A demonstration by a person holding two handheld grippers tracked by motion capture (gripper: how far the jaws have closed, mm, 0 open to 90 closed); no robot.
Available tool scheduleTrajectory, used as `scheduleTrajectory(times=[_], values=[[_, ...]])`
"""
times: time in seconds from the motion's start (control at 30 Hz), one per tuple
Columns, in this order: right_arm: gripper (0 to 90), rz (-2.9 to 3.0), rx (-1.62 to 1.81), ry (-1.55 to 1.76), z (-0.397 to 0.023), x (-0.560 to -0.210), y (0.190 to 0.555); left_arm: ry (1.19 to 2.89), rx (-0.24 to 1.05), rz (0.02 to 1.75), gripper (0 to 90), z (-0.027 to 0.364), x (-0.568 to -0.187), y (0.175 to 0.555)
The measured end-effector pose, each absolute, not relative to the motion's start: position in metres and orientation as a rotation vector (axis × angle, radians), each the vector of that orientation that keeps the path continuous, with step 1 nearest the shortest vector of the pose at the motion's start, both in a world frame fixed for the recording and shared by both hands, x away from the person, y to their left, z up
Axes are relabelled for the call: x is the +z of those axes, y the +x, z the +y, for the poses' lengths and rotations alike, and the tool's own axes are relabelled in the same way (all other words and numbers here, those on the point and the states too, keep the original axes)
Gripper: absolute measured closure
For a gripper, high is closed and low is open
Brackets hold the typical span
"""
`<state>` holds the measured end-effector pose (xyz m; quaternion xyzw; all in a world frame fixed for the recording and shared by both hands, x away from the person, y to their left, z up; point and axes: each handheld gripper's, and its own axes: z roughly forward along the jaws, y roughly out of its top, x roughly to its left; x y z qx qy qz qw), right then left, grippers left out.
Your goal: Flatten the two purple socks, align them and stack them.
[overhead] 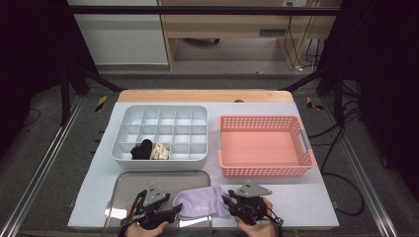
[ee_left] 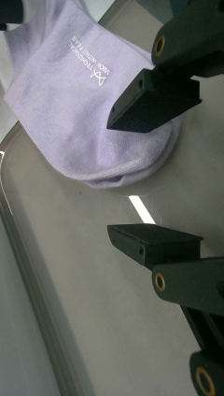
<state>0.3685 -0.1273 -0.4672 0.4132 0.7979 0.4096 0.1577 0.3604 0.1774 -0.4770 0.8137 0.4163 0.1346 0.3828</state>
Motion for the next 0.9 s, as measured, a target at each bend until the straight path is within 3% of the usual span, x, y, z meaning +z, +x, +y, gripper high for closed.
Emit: scheduleTrajectory(times=[0.13,0.33,0.43,0.63,0.9], values=[[63.7,2.282,1.145,1.255,-0.138,-0.475,0.373,2.084,0.345,1.058,41.2,0.177,-0.477,0.360],[67.0,2.336,1.163,1.289,-0.136,-0.484,0.378,2.110,0.357,1.058,47.5,0.175,-0.475,0.356],[79.1,2.358,1.171,1.308,-0.132,-0.484,0.374,2.113,0.341,1.065,59.3,0.174,-0.474,0.354],[86.2,2.384,1.163,1.367,-0.130,-0.480,0.374,2.100,0.266,1.072,82.1,0.172,-0.474,0.357],[85.6,2.276,1.146,1.313,-0.139,-0.473,0.389,2.054,0.289,1.052,84.6,0.168,-0.469,0.374]])
